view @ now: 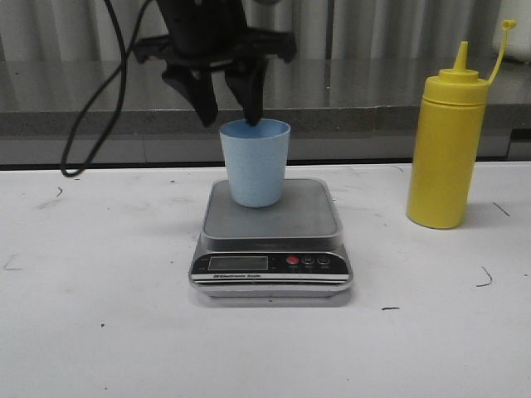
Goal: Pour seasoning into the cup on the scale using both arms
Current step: 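Raise the left gripper away from the cup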
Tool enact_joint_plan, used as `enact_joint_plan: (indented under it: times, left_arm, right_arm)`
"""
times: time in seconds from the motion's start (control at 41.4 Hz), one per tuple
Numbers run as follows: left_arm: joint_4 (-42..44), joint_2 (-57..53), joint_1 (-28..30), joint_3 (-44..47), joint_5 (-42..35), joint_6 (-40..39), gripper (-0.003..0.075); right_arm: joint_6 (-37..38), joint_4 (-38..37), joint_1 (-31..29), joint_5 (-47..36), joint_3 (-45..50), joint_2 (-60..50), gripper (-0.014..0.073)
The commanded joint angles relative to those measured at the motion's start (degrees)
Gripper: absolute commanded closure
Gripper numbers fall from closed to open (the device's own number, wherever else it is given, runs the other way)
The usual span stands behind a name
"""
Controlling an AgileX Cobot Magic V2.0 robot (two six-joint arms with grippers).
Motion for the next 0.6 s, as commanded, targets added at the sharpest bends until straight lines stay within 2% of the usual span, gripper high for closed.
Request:
enact_joint_plan:
  times: [0.0, 0.193, 0.58]
  left_arm:
    - [-0.5, -9.1, -0.1, -0.8, 0.2, 2.2, 0.0323]
    - [0.0, -21.4, 0.0, 8.0, -3.9, 3.2, 0.0323]
    - [-0.8, -46.6, 5.6, 36.6, -13.5, 4.9, 0.0323]
  right_arm:
    - [-0.4, -0.4, -0.1, -3.9, -1.5, 0.1, 0.0003]
    - [-0.4, -0.4, -0.1, -4.2, -1.5, 0.1, 0.0003]
    - [-0.4, -0.4, -0.1, -4.2, -1.5, 0.1, 0.0003]
